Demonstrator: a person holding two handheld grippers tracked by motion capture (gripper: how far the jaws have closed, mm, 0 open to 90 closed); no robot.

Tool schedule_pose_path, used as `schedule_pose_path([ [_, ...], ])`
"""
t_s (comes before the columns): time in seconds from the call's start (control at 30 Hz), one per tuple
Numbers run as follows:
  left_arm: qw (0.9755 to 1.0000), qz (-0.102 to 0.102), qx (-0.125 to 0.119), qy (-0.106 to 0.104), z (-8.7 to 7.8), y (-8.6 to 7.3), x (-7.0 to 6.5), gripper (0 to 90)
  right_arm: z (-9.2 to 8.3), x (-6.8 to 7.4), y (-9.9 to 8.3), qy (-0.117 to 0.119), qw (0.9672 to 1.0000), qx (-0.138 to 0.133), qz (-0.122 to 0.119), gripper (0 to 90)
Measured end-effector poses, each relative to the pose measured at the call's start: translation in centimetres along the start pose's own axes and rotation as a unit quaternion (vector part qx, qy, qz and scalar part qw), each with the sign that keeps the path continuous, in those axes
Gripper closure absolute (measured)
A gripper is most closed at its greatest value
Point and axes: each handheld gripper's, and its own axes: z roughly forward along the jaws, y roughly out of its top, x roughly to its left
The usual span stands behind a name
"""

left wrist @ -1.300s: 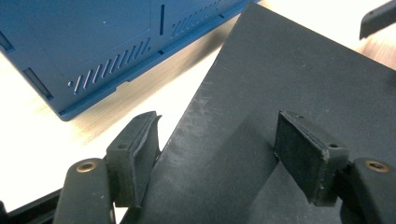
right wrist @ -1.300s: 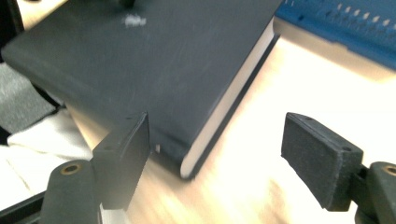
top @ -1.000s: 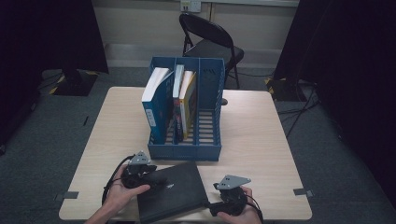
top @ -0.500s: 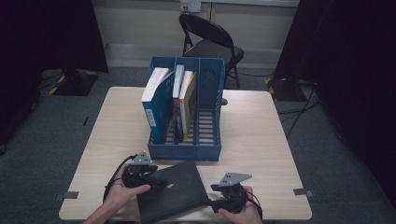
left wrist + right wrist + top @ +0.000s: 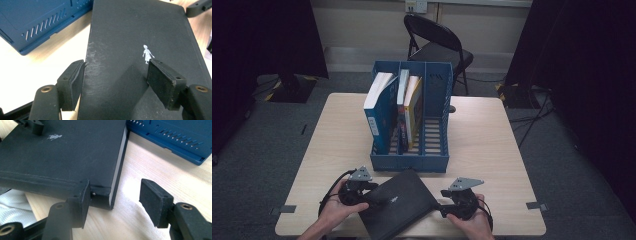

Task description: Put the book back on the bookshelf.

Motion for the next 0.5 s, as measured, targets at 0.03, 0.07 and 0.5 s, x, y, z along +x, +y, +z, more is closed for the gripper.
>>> schedule_pose_path([
  [0.03, 1.0, 0.0, 0.0, 0.001, -0.02, -0.03, -0.03, 30.8, 0.01, 0.0, 0.0, 0.0, 1.0, -0.001, 0.0, 42.1],
  [0.07, 1.0, 0.0, 0.001, 0.0, -0.04, -0.03, -0.05, 30.7, 0.0, 0.07, 0.01, -0.003, 1.0, 0.0, -0.003, 42.2],
  [0.5, 0.9998, -0.005, -0.01, -0.017, -0.29, -0.39, -0.22, 39.4, 0.06, -0.34, 0.35, -0.028, 0.9995, -0.006, 0.011, 46.1],
])
